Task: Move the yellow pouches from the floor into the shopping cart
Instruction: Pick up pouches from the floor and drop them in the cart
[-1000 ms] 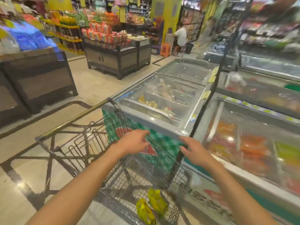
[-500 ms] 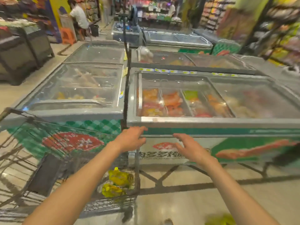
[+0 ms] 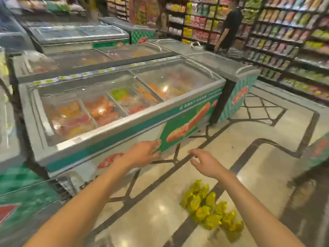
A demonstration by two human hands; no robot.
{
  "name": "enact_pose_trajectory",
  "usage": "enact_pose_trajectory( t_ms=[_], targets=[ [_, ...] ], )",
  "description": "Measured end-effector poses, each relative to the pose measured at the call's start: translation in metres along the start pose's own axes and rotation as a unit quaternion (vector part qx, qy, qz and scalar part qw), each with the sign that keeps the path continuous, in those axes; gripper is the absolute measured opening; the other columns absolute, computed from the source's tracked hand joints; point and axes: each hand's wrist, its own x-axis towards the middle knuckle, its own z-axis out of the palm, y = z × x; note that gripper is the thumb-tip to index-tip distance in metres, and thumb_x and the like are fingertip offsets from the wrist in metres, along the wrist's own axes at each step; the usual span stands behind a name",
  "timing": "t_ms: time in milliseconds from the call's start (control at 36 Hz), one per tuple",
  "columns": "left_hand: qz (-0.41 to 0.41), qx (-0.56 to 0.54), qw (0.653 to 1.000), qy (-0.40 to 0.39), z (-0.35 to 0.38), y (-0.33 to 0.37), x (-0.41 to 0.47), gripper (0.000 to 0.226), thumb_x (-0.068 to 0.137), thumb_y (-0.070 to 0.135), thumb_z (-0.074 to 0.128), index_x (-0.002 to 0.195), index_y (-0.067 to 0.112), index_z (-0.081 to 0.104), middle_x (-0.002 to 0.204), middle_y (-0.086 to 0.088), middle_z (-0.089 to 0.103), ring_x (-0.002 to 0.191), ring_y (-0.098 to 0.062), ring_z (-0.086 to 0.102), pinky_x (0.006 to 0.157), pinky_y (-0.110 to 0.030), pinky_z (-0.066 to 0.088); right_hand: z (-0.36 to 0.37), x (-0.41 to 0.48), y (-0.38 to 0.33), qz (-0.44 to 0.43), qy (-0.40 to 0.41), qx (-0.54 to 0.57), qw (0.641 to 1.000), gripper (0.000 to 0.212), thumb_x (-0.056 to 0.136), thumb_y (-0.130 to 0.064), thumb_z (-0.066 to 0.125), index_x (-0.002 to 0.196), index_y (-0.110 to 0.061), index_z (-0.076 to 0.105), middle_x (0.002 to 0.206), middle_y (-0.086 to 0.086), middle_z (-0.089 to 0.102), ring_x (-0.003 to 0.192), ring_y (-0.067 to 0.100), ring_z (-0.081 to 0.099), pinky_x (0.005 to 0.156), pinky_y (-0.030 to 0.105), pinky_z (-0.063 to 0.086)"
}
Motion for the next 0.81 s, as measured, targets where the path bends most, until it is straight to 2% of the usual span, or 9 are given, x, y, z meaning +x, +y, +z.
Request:
enact_pose_trajectory(
  t_ms=[111, 278, 389, 444, 500, 556, 694, 806],
  targets=[
    [0.052, 0.036, 0.998, -0.019, 0.027, 0.048, 0.042, 0.037, 0.093, 0.049, 0.045, 0.126, 0.034, 0.050, 0.120, -0.001, 0.064, 0.103, -0.022, 0.061, 0.085, -0.039, 0.053, -0.011, -0.026, 0.061, 0.042, 0.000, 0.009, 0.999, 0.040, 0.095, -0.028, 0.049, 0.133, -0.015, 0.050, 0.132, 0.004, 0.055, 0.118, 0.021, 0.053, 0.100, 0.030, 0.038],
    [0.099, 0.036, 0.992, -0.069, 0.067, 0.114, 0.085, 0.048, 0.089, 0.048, 0.044, 0.134, 0.032, 0.044, 0.130, 0.000, 0.060, 0.114, -0.023, 0.058, 0.094, -0.044, 0.051, -0.020, -0.058, 0.140, 0.107, 0.002, 0.051, 0.993, 0.038, 0.094, -0.027, 0.050, 0.131, -0.016, 0.051, 0.128, 0.006, 0.056, 0.114, 0.018, 0.054, 0.099, 0.032, 0.042],
    [0.130, 0.053, 0.986, -0.094, 0.096, 0.149, 0.108, 0.046, 0.093, 0.042, 0.048, 0.136, 0.025, 0.046, 0.133, -0.004, 0.060, 0.118, -0.024, 0.057, 0.098, -0.040, 0.047, -0.017, -0.076, 0.179, 0.143, 0.016, 0.070, 0.987, 0.037, 0.094, -0.027, 0.050, 0.129, -0.017, 0.053, 0.117, 0.004, 0.060, 0.110, 0.018, 0.056, 0.093, 0.030, 0.042],
    [0.136, 0.059, 0.983, -0.105, 0.109, 0.165, 0.116, 0.046, 0.095, 0.038, 0.050, 0.139, 0.023, 0.046, 0.135, -0.003, 0.058, 0.122, -0.024, 0.055, 0.099, -0.039, 0.043, -0.012, -0.083, 0.195, 0.159, 0.020, 0.082, 0.984, 0.035, 0.094, -0.030, 0.049, 0.126, -0.020, 0.055, 0.113, 0.003, 0.062, 0.106, 0.018, 0.058, 0.092, 0.033, 0.046],
    [0.137, 0.052, 0.983, -0.113, 0.122, 0.176, 0.124, 0.045, 0.095, 0.037, 0.051, 0.137, 0.023, 0.047, 0.129, -0.004, 0.062, 0.117, -0.024, 0.058, 0.096, -0.038, 0.046, -0.006, -0.087, 0.210, 0.171, 0.022, 0.096, 0.980, 0.032, 0.093, -0.032, 0.049, 0.122, -0.022, 0.057, 0.115, 0.002, 0.063, 0.105, 0.018, 0.060, 0.091, 0.036, 0.048],
    [0.134, 0.044, 0.982, -0.126, 0.135, 0.182, 0.132, 0.045, 0.092, 0.038, 0.052, 0.135, 0.024, 0.048, 0.122, -0.005, 0.066, 0.112, -0.024, 0.061, 0.093, -0.038, 0.050, -0.001, -0.090, 0.221, 0.185, 0.022, 0.110, 0.976, 0.032, 0.093, -0.030, 0.048, 0.122, -0.021, 0.058, 0.118, 0.003, 0.063, 0.107, 0.019, 0.060, 0.091, 0.034, 0.048],
    [0.125, 0.044, 0.979, -0.153, 0.157, 0.194, 0.162, 0.045, 0.092, 0.037, 0.053, 0.135, 0.028, 0.047, 0.124, -0.001, 0.064, 0.117, -0.022, 0.059, 0.098, -0.043, 0.049, 0.008, -0.085, 0.240, 0.216, 0.029, 0.136, 0.967, 0.037, 0.093, -0.021, 0.048, 0.129, -0.016, 0.055, 0.120, 0.007, 0.063, 0.110, 0.023, 0.059, 0.092, 0.031, 0.044],
    [0.125, 0.042, 0.977, -0.170, 0.176, 0.194, 0.193, 0.044, 0.093, 0.034, 0.053, 0.136, 0.028, 0.046, 0.125, -0.002, 0.064, 0.117, -0.022, 0.060, 0.097, -0.039, 0.048, 0.017, -0.069, 0.253, 0.238, 0.024, 0.162, 0.957, 0.036, 0.092, -0.019, 0.050, 0.127, -0.013, 0.056, 0.119, 0.009, 0.063, 0.109, 0.025, 0.059, 0.092, 0.029, 0.043]
  ],
)
